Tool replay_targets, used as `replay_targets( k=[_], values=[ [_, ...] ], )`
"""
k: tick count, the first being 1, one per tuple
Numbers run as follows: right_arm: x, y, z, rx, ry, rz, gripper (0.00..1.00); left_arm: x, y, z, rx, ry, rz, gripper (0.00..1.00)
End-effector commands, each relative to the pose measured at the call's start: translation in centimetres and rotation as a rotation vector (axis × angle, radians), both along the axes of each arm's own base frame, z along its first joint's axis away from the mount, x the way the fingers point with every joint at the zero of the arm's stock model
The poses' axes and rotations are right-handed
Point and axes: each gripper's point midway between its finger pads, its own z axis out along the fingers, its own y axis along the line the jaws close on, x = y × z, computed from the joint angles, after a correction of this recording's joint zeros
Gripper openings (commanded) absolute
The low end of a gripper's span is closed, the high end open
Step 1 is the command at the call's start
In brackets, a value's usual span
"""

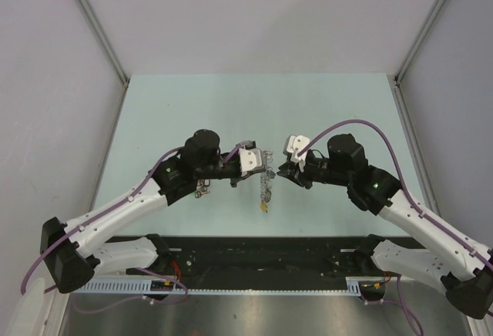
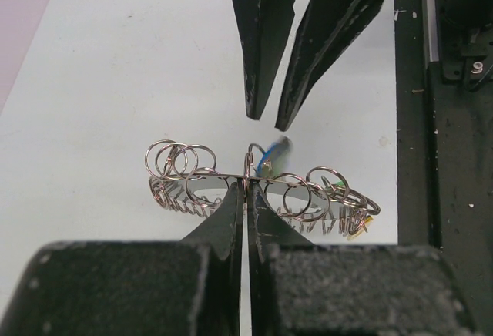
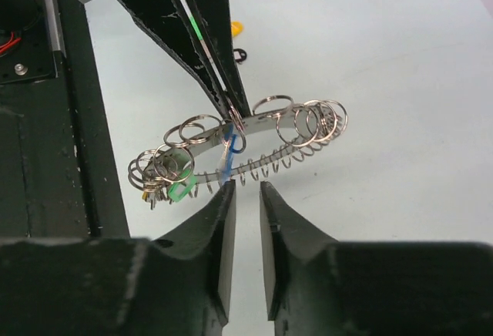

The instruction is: Put the keys on the keyring

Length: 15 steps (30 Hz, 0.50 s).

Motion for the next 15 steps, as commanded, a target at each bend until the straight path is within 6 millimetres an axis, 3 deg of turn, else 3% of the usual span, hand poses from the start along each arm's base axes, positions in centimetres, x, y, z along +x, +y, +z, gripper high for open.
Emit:
replay_targets(
  k=[1,4,15],
  values=[
    [0.4,-0.5,3.0,0.074,-0.043,-0.057,0.26,0.5,0.1,3.7,-0.088,-0.074,0.033,0.00],
    [0.3,-0.4,3.9,0.114,-0.047,-0.061,0.33,0.4,0.1,3.8,-0.103,-0.064,0.042,0.00],
    [1.0,0.3,5.8,0.276,0.011,-0.088,0.36,0.0,0.0,4.2,-0.157,-0.058,0.038,0.00]
  ],
)
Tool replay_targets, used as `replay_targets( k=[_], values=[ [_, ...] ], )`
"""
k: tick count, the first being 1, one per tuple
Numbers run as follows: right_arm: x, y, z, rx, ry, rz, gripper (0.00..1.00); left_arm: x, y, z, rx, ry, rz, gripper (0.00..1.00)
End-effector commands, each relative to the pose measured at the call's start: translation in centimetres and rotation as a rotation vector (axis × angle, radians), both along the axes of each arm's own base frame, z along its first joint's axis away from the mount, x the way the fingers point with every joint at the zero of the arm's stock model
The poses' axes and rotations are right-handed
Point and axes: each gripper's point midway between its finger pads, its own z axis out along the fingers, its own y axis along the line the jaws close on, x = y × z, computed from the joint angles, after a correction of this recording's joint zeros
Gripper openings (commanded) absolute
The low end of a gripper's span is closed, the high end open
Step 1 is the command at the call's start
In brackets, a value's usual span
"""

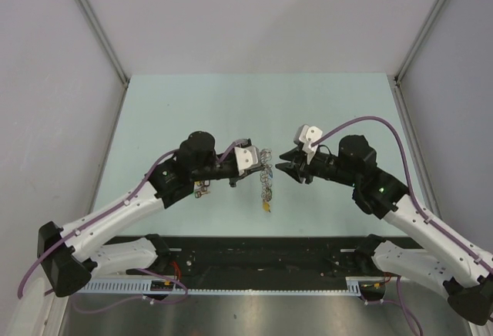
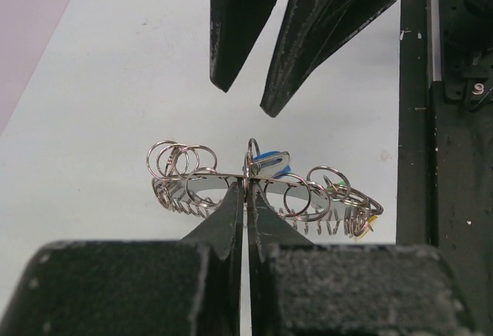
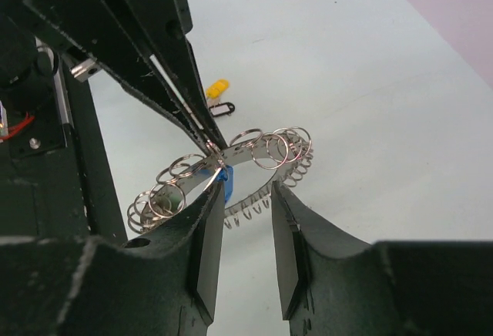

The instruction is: Put the keys on the keyring

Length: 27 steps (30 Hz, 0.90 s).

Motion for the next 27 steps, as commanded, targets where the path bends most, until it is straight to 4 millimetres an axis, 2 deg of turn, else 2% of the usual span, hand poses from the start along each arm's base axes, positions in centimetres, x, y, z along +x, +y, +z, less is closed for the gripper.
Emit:
replay_targets(
  k=[1,2,14,19,27],
  values=[
    [0.2,0.4,1.9,0.110,0.024,0.011,0.36,-0.1,-0.4,3.2,-0.111,-0.065,-0.007,0.00],
    [0.6,0.1,1.9,0.122,0.040,0.004,0.37,-0.2,-0.4,3.1,-0.113,-0.062,-0.011,0.00],
    [-1.2,1.2,0.3,0.112,0.128,0.219,0.37,-0.6,-0.7,3.2,-0.141,-0.071,-0.042,0.00],
    [-0.8,1.2,-0.4,0.095,0.142,0.220,0.37,-0.9,-0.8,3.2,-0.143,-0.070,-0.056,0.00],
    [-0.8,1.4,-0.6,0.097,0.145,0.243,0.34,-1.2,-0.8,3.2,-0.144,-0.074,-0.075,0.00]
  ],
)
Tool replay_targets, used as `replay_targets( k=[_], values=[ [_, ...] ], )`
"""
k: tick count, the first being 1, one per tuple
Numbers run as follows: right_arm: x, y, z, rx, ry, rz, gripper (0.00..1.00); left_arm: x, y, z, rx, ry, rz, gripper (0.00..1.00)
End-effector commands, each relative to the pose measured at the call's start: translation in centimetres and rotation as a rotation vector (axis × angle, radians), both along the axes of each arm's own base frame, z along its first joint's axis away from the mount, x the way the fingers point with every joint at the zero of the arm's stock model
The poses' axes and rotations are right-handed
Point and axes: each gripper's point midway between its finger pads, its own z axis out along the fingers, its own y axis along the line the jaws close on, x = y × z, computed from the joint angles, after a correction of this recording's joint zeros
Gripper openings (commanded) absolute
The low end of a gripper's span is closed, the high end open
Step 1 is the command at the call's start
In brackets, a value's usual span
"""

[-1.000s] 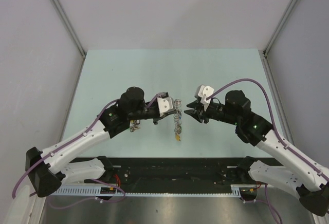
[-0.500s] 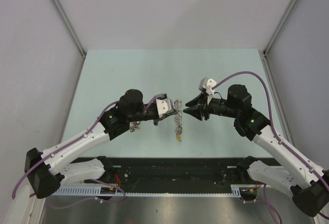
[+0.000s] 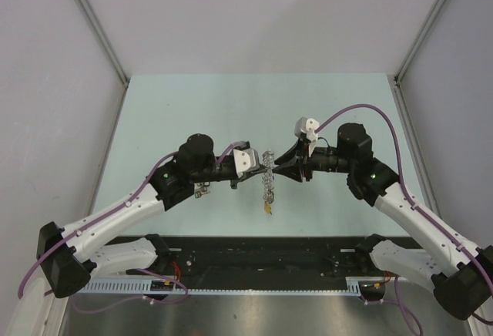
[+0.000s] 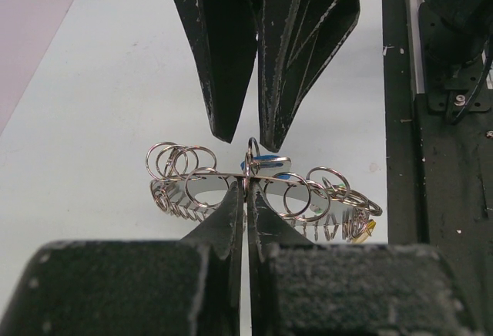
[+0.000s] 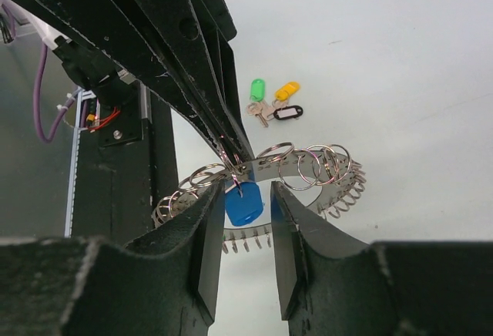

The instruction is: Put the keys on the keyring

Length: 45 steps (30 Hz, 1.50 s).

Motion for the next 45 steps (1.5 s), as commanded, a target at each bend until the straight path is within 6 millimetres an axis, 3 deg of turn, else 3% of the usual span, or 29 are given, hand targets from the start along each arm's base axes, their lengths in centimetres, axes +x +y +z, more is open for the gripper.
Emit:
replay_targets(
  k=[1,7,11,13,31,39,40,41,45],
  values=[
    [-0.3,0.4,0.7,0.029,-0.028,0.048,0.33,-0.6,-0.2,3.1,-0.092,-0.069,-0.034,0.00],
    [-0.7,0.5,0.4,0.027,-0.020,0.076,0.26,-0.7,-0.2,3.2,-0.095,-0.070,-0.035,0.00],
    [-0.6,0.5,0.6,0.030,-0.026,0.074,0.05,-0.6,-0.3,3.8,-0.116,-0.090,-0.037,0.00],
    [-0.6,0.5,0.5,0.029,-0.022,0.073,0.00,-0.7,-0.3,4.0,-0.122,-0.094,-0.038,0.00],
    [0.3,-0.1,-1.5,-0.007,0.142,-0.003,0.00,-1.3,0.7,5.5,-0.201,-0.202,-0.041,0.00],
    [-0.3,0.2,-0.5,0.027,0.128,0.039,0.00,-1.9,0.3,5.0,-0.210,-0.195,-0.080,0.00],
    [-0.5,0.3,-0.3,0.031,0.126,0.051,0.03,-2.0,0.2,5.0,-0.210,-0.195,-0.086,0.00],
    [-0.7,0.4,-0.2,0.038,0.123,0.071,0.12,-2.0,0.2,4.9,-0.209,-0.193,-0.090,0.00],
    [-1.1,0.6,-0.1,0.045,0.127,0.102,0.18,-2.3,0.1,4.9,-0.210,-0.189,-0.104,0.00]
  ],
)
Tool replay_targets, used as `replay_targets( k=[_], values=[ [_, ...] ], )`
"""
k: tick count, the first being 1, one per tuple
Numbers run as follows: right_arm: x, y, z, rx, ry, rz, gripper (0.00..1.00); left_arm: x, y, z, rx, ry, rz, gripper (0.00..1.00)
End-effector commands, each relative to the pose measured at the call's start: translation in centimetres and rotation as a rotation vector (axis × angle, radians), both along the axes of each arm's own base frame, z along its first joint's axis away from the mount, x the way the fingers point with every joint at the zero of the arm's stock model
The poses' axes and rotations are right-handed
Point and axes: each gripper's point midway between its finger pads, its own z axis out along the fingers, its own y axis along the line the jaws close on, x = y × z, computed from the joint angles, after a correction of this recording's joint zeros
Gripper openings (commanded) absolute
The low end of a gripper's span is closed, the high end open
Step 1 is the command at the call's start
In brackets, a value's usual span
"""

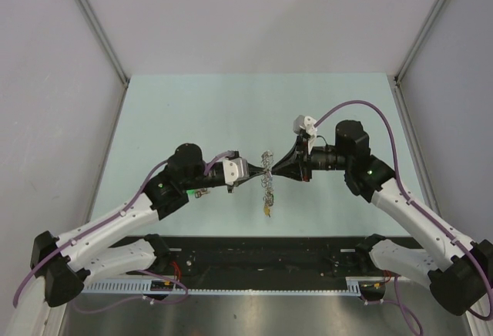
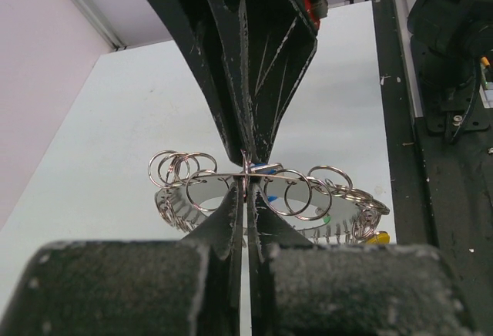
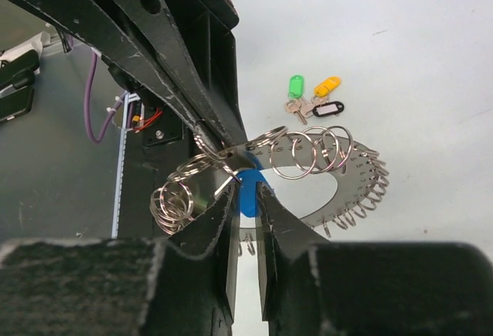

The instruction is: Put the keys on the keyring

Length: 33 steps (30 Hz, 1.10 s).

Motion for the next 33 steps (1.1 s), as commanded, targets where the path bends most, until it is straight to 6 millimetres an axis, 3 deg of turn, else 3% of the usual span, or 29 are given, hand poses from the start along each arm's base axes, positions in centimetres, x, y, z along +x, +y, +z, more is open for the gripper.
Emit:
replay_targets(
  k=[1,10,18,24,27,28,33],
  values=[
    [-0.2,0.2,0.4,0.023,-0.005,0.033,0.19,-0.9,-0.3,3.6,-0.096,-0.092,-0.057,0.00],
    [-0.8,0.3,1.6,0.061,-0.049,0.074,0.25,-0.9,-0.4,3.4,-0.080,-0.088,-0.065,0.00],
    [-1.2,0.2,1.9,0.067,-0.080,0.103,0.24,-1.0,-0.6,3.2,-0.072,-0.076,-0.073,0.00],
    [-1.5,0.2,1.6,0.059,-0.083,0.125,0.17,-0.9,-0.7,3.2,-0.072,-0.065,-0.074,0.00],
    [-1.7,0.2,1.6,0.060,-0.086,0.133,0.08,-0.9,-0.7,3.1,-0.073,-0.062,-0.073,0.00],
    [-1.7,0.2,1.5,0.060,-0.086,0.133,0.01,-0.9,-0.7,3.1,-0.073,-0.062,-0.073,0.00],
    [-1.0,-0.1,0.9,0.029,-0.094,0.087,0.00,-1.1,-0.4,3.8,-0.089,-0.073,-0.064,0.01]
  ],
)
